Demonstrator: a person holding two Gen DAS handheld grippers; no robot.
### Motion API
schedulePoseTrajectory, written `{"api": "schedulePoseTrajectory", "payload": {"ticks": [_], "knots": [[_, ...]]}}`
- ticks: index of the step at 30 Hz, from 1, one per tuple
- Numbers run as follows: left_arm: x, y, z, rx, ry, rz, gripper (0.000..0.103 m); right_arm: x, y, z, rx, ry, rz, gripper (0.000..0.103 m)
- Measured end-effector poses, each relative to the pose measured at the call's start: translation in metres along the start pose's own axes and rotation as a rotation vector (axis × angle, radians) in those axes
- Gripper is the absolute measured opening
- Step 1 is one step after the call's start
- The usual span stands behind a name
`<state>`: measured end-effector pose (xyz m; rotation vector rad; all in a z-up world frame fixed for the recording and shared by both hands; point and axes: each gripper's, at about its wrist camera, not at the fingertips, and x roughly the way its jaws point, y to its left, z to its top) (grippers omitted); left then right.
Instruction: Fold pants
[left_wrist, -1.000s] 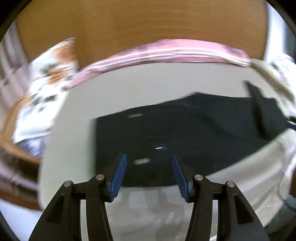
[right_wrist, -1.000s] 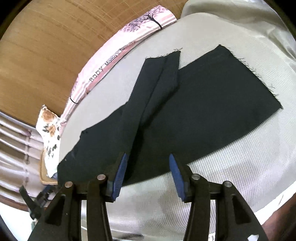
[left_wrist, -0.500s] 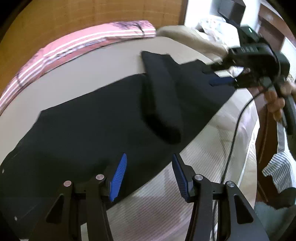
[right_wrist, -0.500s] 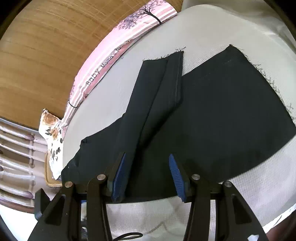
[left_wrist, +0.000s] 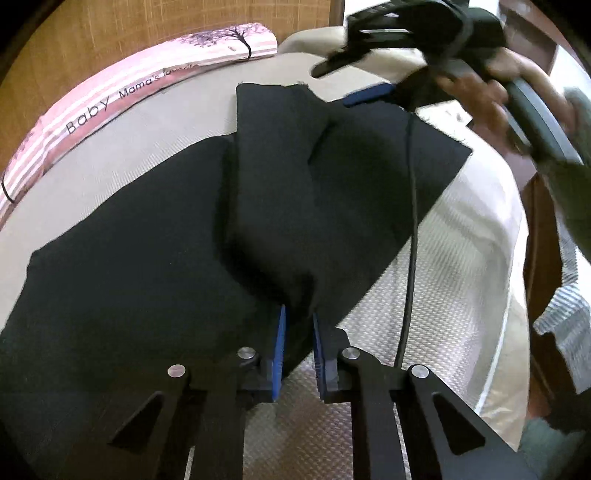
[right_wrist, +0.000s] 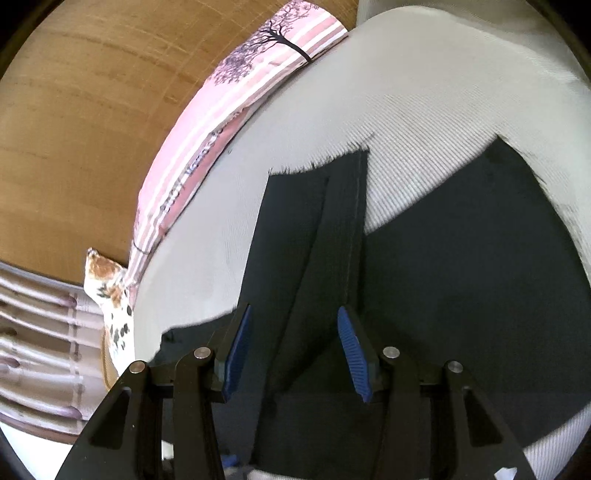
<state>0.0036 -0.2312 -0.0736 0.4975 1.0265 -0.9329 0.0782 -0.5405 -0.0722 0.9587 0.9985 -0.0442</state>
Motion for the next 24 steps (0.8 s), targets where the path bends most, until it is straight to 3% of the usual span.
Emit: {"api": "schedulePoseTrajectory", "payload": {"ticks": [13,14,19,24], "knots": [[-0.001,0.021,-0.003,-0.110,-0.016,-0.098,0.011,0.062,0.000,0.067,0.008,-0.010,-0.017,0.043],[-0.001,0.022,-0.004,-0.118,-0.017,-0.105,0.011,0.064,0.002,0.069,0.000,-0.012,-0.016,0.041],[0.000,0.024,-0.004,-0.134,-0.021,-0.116,0.011,0.082,0.004,0.080,0.008,-0.002,-0.020,0.010],[0.000,0.022,-0.005,-0.134,-0.024,-0.112,0.011,0.079,0.020,0.081,-0.012,-0.010,-0.011,0.005]]}}
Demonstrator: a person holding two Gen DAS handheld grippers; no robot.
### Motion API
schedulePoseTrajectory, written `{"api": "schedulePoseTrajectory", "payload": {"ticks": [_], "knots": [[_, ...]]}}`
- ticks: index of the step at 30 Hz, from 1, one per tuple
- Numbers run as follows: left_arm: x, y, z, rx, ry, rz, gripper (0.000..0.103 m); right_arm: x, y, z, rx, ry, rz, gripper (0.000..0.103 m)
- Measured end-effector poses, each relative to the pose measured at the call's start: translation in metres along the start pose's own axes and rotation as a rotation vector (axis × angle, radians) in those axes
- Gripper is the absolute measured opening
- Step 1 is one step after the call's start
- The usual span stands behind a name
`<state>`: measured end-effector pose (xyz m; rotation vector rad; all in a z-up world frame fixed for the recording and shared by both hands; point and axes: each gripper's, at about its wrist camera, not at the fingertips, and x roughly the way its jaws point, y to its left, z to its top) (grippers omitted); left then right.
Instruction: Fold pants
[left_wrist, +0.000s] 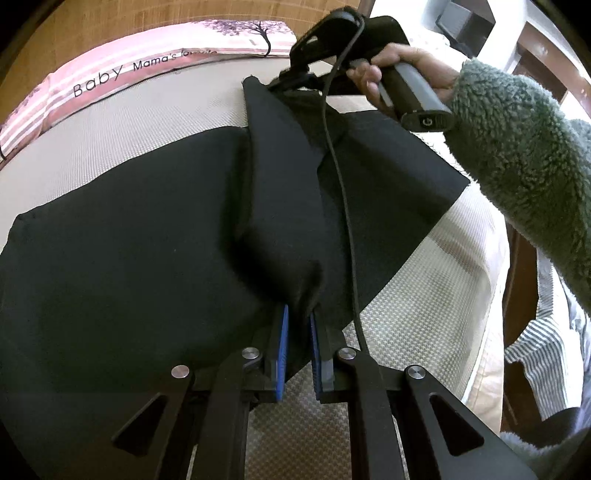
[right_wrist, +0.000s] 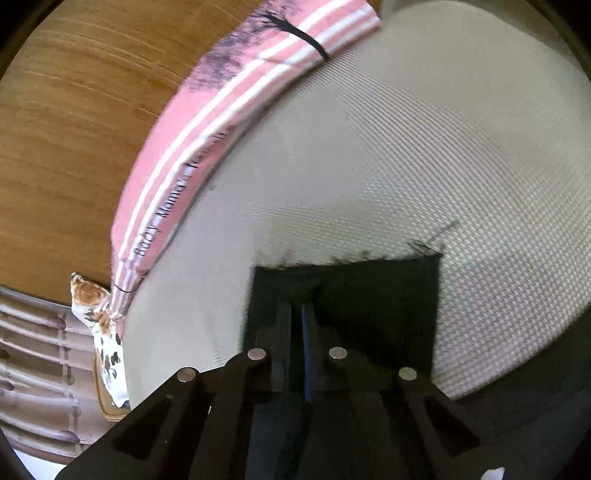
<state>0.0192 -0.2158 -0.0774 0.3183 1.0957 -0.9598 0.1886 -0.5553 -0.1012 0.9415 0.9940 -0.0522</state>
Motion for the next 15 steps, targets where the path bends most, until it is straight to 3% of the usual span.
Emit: {"api": "schedulePoseTrajectory", "payload": {"ticks": [10,15], "knots": [[-0.012,-0.001,0.006,-0.015,-0.056,0.031,0.011,-0.058,0.068,0.005,-0.025,-0.096,0.179,0.004],[-0.026,0.001,0.013,-0.028,-0.112,0.052,0.011,-0.109,0.088,-0.002,-0.058,-0.167,0.249,0.004]]}}
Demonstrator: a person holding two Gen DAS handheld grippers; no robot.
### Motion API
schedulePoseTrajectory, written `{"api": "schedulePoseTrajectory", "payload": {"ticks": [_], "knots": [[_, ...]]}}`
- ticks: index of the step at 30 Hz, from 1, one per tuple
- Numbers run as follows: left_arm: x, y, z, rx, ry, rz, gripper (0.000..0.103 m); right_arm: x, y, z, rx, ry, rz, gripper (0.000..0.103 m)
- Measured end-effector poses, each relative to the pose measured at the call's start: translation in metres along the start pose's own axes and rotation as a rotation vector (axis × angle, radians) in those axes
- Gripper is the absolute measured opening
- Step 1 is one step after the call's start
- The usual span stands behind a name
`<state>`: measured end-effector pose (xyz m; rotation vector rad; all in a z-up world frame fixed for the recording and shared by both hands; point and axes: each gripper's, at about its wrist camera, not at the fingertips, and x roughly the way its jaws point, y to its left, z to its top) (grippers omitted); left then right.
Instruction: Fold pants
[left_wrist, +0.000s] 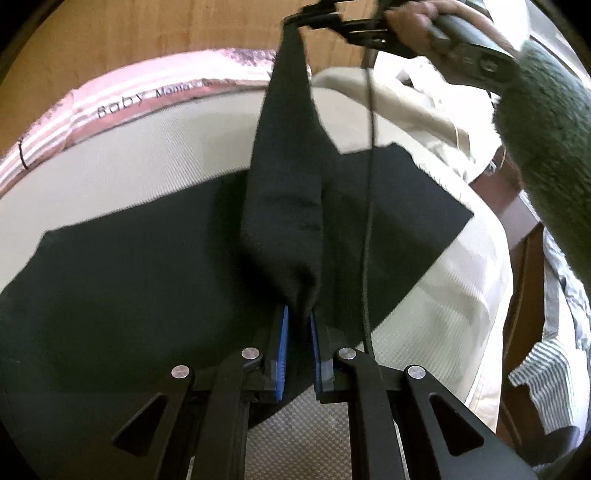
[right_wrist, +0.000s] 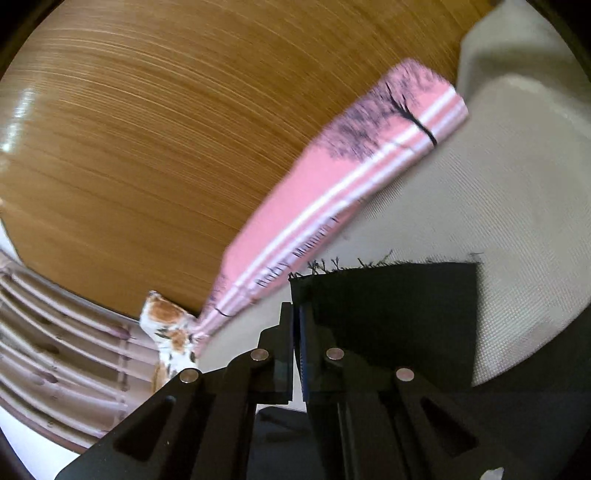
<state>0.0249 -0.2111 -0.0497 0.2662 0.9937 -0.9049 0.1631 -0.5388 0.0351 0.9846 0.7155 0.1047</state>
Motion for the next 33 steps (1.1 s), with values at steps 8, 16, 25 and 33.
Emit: {"api": "schedulePoseTrajectory", "payload": {"ticks": [8,16,25,33], "knots": [[-0.009,-0.013,-0.004,0.106,-0.033,-0.004,0.011,-0.123,-0.024,-0.041,-0.060,-0.170,-0.085,0.004],[0.017,-0.034,-0.022,0.265,0.069,0.029,0.011,-0.169,-0.183,-0.119,0.262,-0.136,-0.397,0.003],[0.022,-0.036,-0.027,0.275,0.086,0.038,0.012,-0.168,-0.204,-0.147,0.259,-0.129,-0.501,0.002],[0.011,-0.024,-0.021,0.234,0.102,-0.003,0.015,-0.176,-0.189,-0.127,0.200,-0.120,-0.544,0.016]]}}
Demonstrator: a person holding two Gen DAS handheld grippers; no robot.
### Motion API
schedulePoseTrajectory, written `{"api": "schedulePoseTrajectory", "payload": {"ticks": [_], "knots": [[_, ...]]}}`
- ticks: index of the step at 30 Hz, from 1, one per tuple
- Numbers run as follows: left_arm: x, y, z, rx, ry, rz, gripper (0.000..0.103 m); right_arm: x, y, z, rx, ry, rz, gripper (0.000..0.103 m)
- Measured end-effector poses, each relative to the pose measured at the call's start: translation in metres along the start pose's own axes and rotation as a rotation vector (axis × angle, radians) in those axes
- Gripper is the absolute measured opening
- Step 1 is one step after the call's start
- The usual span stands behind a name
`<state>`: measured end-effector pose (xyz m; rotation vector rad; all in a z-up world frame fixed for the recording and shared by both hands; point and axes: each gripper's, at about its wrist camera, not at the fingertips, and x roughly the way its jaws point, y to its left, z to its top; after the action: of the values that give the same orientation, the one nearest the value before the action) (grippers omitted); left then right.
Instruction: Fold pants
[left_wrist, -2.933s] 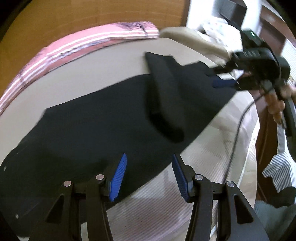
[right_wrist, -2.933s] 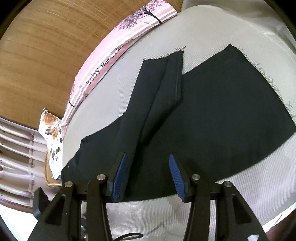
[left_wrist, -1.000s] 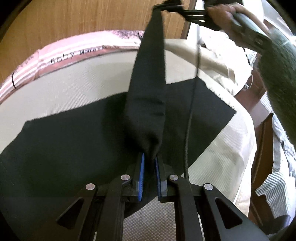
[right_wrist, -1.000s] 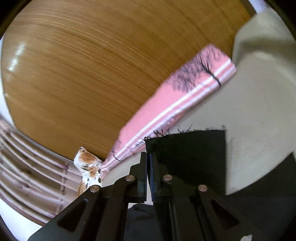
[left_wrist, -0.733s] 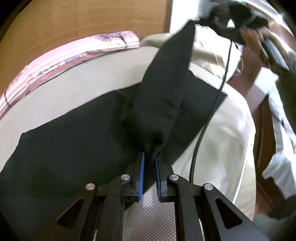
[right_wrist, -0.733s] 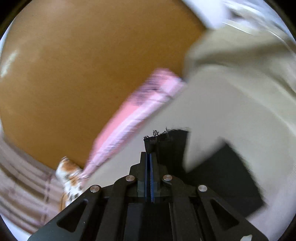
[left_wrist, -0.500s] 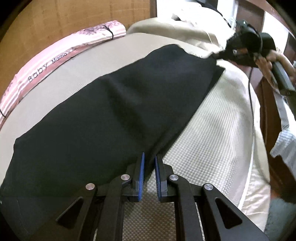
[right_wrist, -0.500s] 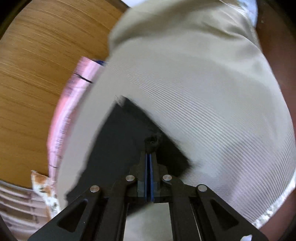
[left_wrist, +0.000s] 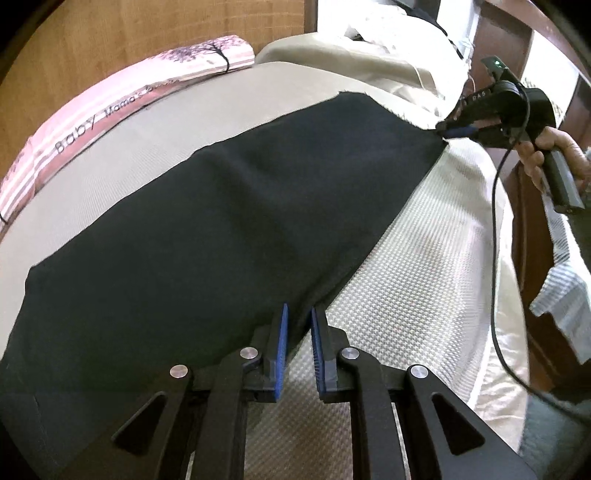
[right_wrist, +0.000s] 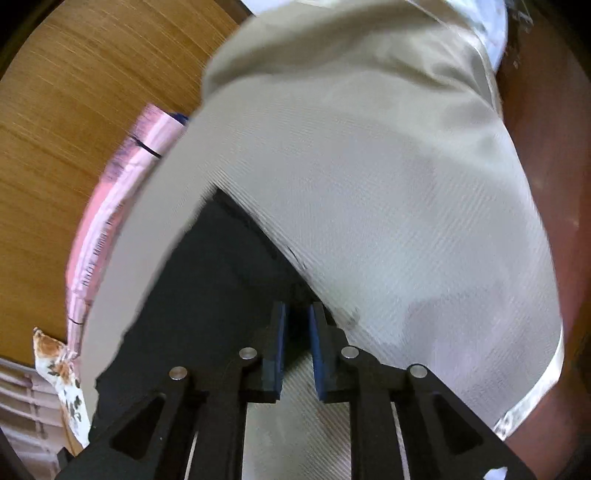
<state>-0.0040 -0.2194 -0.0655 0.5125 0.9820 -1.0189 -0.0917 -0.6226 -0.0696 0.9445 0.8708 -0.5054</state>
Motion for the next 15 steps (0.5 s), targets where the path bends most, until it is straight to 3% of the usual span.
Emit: {"api": "schedulePoseTrajectory", "payload": {"ticks": [3,8,15], "knots": [[-0.014,0.015,0.000,-0.063,-0.028,-0.027,0.019,0.000,0.023,0.026,-0.080,-0.002,0.048,0.020],[-0.023,0.050,0.004,-0.186,-0.072,0.022,0.019,0.043,0.069,0.070,-0.202,0.089,0.118,0.021],[-0.017,0.096,-0.004,-0.347,-0.051,0.091,0.019,0.095,0.098,0.092,-0.304,0.155,0.054,0.021]]}}
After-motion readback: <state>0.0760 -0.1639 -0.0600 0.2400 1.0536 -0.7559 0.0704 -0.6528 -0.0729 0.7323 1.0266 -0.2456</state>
